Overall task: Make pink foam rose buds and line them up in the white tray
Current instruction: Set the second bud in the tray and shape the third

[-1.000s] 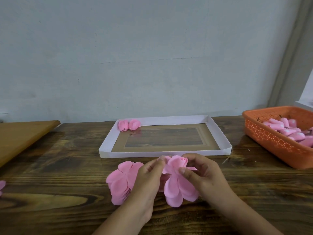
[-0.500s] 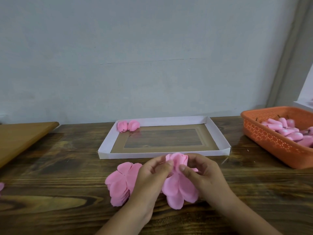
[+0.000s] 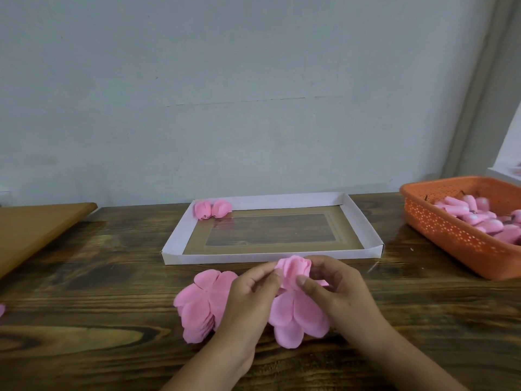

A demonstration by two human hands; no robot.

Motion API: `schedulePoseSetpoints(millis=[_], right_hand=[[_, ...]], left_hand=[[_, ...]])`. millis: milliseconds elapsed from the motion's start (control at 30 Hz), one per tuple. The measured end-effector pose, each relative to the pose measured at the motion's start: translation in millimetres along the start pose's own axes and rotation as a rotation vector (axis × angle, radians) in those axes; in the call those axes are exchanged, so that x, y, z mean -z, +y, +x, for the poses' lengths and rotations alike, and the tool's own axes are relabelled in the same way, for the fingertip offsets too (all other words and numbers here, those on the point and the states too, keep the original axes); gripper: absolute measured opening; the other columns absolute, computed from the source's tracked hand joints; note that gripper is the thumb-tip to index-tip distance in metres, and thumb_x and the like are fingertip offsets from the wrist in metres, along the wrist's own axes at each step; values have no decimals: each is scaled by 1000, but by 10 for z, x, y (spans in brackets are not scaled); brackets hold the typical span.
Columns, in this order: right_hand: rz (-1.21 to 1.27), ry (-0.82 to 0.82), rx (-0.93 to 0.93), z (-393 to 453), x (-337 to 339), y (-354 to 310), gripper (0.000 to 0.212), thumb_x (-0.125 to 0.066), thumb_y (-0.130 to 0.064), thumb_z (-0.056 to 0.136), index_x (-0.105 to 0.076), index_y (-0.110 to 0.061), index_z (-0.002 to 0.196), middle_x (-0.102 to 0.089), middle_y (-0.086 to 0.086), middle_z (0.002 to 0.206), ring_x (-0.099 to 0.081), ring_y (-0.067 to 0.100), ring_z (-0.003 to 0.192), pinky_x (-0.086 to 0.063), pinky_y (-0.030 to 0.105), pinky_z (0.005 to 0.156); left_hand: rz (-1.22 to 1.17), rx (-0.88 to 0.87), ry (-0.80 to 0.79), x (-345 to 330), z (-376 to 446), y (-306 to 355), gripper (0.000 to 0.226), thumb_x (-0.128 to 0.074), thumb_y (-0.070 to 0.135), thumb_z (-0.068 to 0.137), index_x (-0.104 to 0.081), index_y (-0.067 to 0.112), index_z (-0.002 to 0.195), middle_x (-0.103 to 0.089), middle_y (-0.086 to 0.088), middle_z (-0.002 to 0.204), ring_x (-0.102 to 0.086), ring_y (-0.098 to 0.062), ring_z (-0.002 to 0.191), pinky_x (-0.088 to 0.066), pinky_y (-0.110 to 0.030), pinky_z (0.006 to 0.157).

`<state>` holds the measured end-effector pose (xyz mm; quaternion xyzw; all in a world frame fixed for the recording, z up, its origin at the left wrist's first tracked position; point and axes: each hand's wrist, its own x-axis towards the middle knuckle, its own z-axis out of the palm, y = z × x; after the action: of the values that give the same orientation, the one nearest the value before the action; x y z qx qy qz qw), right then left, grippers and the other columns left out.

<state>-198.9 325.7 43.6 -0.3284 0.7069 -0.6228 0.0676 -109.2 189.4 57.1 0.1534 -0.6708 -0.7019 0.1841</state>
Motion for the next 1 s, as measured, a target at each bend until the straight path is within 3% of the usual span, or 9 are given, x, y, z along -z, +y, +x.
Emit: schedulePoseSetpoints(millis=[333,433,500,667,867,1000], right_hand=[[6,27,-11,1,3,-10,22,-74,-9,89,-72,-25,104,-77,-8,97,-71,10,95,-60,35,82],[12,22,-8,9,-2,-2,32,-76,-11,87,-68,-30,111,-76,-14,102,-71,6,100,-59,29,83],[22,1,-1,5,3,-7,34,-74,-11,88,-68,-32,113,-76,-16,104,-70,4,101,-59,24,82],[7,-42,33,-12,5,-27,24,-69,-7,92,-74,-23,108,-77,-13,100,-71,6,97,-58,22,81],[18,-20,12,-13,-4,-31,25,-70,-7,91,-73,-26,107,-76,-10,98,-71,9,95,-60,31,83],[29,-31,13,-18,-3,-25,25,-70,-7,91,-74,-26,107,-77,-5,99,-71,13,96,-60,35,84]], left_hand=[[-50,23,11,4,19,-24,22,-61,14,100,-81,24,98,-80,0,99,-76,-15,96,-61,-27,79],[-40,21,12,9,27,-34,20,-61,16,101,-80,22,101,-79,-1,102,-75,-17,100,-61,-34,89],[-38,22,18,11,30,-39,19,-61,17,100,-79,22,103,-79,1,102,-74,-15,100,-61,-32,88],[-33,15,30,8,22,-32,18,-62,18,100,-79,23,103,-79,3,99,-74,-12,98,-60,-28,87],[-37,-3,30,3,17,-29,19,-61,16,100,-79,22,100,-79,1,96,-75,-12,93,-59,-23,78],[-54,-1,4,1,21,-24,20,-60,15,101,-78,19,107,-79,-1,102,-74,-18,100,-61,-33,89]])
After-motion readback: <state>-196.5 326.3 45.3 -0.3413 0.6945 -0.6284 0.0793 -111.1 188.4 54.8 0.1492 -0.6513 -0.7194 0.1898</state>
